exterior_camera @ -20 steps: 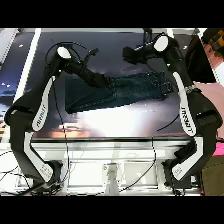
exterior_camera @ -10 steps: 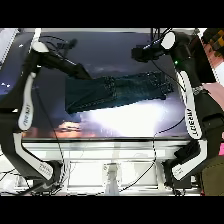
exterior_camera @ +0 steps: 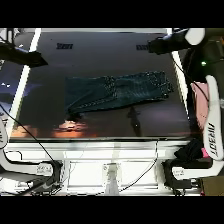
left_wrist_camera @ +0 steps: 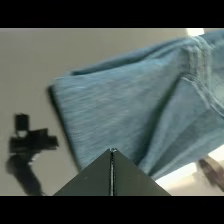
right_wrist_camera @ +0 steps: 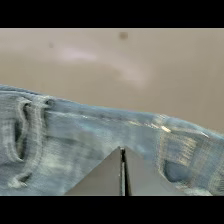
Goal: Fold the clothes and pants, and hang the long-sleeved shirts on hangers.
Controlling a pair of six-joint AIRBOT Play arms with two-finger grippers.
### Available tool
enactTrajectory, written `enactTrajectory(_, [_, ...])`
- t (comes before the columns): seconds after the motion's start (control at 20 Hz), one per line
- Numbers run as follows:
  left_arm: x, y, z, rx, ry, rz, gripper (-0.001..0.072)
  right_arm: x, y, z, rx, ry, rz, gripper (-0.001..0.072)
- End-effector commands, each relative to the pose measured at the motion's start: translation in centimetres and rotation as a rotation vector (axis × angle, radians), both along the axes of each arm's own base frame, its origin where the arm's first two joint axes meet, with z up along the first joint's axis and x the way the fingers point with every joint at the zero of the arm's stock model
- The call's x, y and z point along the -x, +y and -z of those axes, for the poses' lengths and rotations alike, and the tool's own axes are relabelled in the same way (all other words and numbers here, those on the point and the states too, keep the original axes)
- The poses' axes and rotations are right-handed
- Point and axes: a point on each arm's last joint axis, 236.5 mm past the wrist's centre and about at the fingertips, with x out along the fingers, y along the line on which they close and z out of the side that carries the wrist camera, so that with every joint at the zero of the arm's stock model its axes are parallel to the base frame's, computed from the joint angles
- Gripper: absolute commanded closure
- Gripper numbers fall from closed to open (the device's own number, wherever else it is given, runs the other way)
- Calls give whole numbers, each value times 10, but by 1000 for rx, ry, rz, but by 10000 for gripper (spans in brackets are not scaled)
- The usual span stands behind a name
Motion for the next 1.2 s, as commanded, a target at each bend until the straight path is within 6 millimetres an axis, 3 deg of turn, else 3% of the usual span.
enactTrajectory(0.0, [12, 35, 9, -94, -9, -84, 681, 35, -56, -3, 22, 5, 96, 674])
enactTrajectory(0.15, [30, 50, 56, -143, 31, -149, 680, 71, -102, 11, 22, 27, 198, 674])
enactTrajectory(0.35, [52, 40, 136, -74, 149, -195, 661, 94, -128, 33, 33, 51, 253, 674])
enactTrajectory(0.4, [57, 33, 151, -36, 190, -195, 506, 95, -130, 38, 33, 61, 259, 674])
enactTrajectory(0.45, [58, 25, 162, 5, 218, -198, 262, 94, -131, 43, 34, 65, 259, 674])
enactTrajectory(0.5, [55, 17, 168, 49, 228, -185, 141, 93, -131, 47, 32, 61, 260, 674])
enactTrajectory(0.7, [30, -25, 174, 257, 159, -83, 140, 91, -130, 52, 28, 58, 261, 674])
enactTrajectory(1.15, [32, -25, 238, 272, 241, -55, 139, 91, -127, 52, 19, 57, 250, 674])
